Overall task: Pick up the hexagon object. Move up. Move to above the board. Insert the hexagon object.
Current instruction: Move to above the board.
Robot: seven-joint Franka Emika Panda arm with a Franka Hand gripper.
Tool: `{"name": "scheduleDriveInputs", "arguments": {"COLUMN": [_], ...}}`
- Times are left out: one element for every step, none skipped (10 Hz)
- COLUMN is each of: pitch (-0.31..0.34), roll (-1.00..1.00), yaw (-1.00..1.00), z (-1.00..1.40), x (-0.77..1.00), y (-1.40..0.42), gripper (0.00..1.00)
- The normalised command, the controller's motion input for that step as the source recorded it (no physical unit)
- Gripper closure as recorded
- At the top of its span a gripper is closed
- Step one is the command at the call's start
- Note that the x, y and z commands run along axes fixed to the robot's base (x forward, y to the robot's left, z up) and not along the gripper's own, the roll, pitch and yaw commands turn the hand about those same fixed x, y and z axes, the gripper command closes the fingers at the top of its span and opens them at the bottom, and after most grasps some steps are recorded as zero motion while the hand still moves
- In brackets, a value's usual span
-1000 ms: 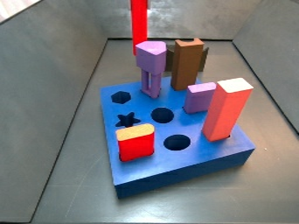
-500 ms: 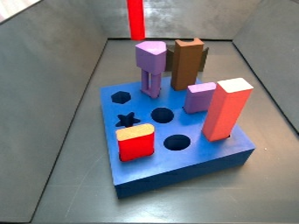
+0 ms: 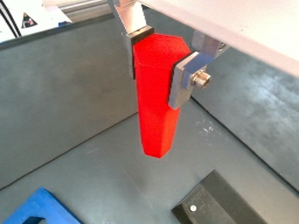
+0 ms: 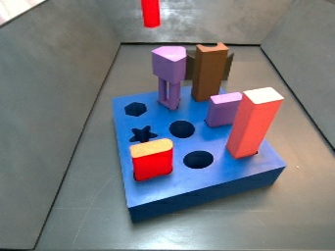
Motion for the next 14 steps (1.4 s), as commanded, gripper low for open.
{"name": "scheduleDriveInputs", "arguments": {"pitch": [0.078, 0.078, 0.074, 0.075, 0.523, 0.496, 0.454, 0.324, 0.26, 0.166, 0.131, 0.127, 0.127, 0.135], "roll": [-0.12, -0.13, -0.13, -0.13, -0.14, -0.09, -0.03, -0.04, -0.03, 0.0, 0.0, 0.0, 0.01, 0.04], "yaw": [-0.04, -0.04, -0.04, -0.04, -0.63, -0.54, -0.41, -0.16, -0.08, -0.03, -0.01, 0.0, 0.0, 0.0], "z": [0.65, 0.5, 0.4, 0.26, 0.05, 0.01, 0.01, 0.02, 0.02, 0.03, 0.03, 0.03, 0.04, 0.02], "x": [-0.01, -0.01, 0.0, 0.0, 0.18, 0.19, 0.21, 0.23, 0.23, 0.24, 0.25, 0.27, 0.28, 0.21], "y": [0.0, 0.0, 0.01, 0.01, -1.0, -1.0, -1.0, -1.0, -1.0, -1.0, -1.0, -1.0, -0.9, -0.52], "gripper": [1.0, 1.0, 1.0, 1.0, 1.0, 1.0, 1.0, 1.0, 1.0, 1.0, 1.0, 1.0, 1.0, 1.0]}}
